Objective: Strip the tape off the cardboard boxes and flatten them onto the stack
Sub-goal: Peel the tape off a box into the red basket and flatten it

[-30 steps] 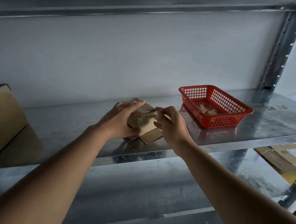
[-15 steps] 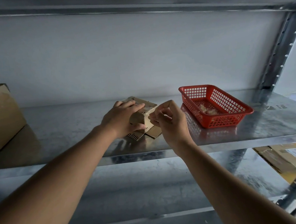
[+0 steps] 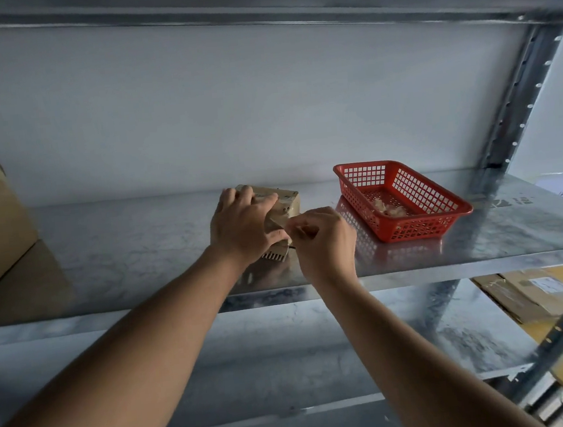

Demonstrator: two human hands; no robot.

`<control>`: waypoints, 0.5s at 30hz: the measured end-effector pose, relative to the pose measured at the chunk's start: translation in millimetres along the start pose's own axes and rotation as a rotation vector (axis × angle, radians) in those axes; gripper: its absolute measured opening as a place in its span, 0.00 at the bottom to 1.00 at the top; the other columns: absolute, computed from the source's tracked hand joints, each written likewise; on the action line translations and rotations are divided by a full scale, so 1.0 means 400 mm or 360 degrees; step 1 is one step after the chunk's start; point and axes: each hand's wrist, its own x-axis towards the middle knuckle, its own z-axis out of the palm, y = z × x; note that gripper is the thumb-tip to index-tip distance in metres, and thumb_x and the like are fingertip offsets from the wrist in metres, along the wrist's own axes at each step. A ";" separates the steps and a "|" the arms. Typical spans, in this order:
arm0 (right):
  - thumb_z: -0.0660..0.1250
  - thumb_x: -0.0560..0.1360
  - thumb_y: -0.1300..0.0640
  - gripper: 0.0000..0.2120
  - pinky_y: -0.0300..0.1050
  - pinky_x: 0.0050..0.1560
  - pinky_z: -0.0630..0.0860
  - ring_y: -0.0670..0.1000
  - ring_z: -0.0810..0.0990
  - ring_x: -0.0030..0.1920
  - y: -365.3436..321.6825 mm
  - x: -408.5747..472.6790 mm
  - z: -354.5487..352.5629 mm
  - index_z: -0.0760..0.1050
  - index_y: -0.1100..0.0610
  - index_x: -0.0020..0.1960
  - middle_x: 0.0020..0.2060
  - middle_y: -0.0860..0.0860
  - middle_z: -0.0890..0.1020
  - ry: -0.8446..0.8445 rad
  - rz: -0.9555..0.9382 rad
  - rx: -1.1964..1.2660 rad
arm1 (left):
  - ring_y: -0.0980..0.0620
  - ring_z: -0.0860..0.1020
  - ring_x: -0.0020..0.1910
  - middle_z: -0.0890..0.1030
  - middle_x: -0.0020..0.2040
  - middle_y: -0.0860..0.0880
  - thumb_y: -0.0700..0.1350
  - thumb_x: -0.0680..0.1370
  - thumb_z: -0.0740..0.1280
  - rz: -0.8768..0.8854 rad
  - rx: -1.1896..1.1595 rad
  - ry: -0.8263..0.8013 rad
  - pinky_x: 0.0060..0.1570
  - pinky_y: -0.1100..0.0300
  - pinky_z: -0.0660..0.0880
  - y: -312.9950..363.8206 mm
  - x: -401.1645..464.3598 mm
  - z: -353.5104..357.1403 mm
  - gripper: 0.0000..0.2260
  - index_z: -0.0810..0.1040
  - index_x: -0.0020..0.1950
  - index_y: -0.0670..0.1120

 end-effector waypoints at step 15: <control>0.70 0.79 0.53 0.08 0.49 0.42 0.81 0.54 0.81 0.42 0.010 0.071 0.015 0.83 0.58 0.51 0.45 0.55 0.86 -0.0311 0.0005 -0.0650 | 0.45 0.53 0.80 0.57 0.82 0.50 0.54 0.86 0.55 0.0181 -0.0278 -0.0391 0.78 0.44 0.52 -0.052 0.082 -0.047 0.21 0.65 0.80 0.64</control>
